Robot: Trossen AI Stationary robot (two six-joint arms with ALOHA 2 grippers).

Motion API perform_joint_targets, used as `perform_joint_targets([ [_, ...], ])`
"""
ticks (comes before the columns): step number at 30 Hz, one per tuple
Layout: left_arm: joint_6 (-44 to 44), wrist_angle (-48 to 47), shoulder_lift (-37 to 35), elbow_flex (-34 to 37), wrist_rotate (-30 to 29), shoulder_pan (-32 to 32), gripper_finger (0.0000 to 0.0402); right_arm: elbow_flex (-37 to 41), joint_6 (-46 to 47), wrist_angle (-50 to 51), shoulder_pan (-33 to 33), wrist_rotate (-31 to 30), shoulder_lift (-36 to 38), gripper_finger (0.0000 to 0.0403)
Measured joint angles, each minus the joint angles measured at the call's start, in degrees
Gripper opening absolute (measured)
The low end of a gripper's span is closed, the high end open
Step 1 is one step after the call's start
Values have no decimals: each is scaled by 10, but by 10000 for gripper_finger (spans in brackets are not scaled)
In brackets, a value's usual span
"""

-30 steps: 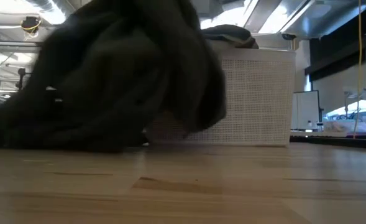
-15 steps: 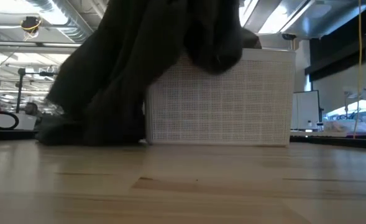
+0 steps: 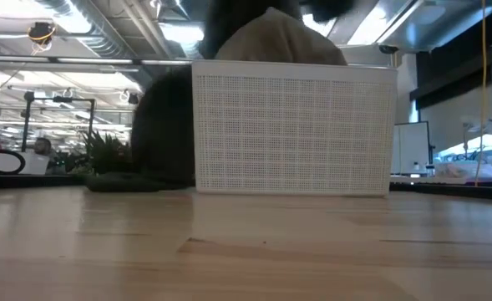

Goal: Sort clothes
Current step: Put the black sweater into the white laundry bin

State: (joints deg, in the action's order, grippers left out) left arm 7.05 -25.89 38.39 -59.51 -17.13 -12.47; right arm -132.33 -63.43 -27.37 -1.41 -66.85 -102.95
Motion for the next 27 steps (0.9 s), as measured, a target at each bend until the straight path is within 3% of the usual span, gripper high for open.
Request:
perform_joint_targets([
  [3,0,-11,1,0,0,0,149,14,-43,63,9,-77,-1,36],
  [7,0,-11,1,0,0,0,149,65,81,235,22,-83,-6,37],
  [12,4,-10,1,0,0,0,149,134,353,451,62,-22,-4,38],
  [16,14,-10,1,0,0,0,149,193,565,591,104,69,-5,36],
  [20,15,-9,1,0,0,0,149,263,693,643,135,113,-5,39],
  [27,15,-21,1,0,0,0,149,360,838,645,159,183,-5,61],
])
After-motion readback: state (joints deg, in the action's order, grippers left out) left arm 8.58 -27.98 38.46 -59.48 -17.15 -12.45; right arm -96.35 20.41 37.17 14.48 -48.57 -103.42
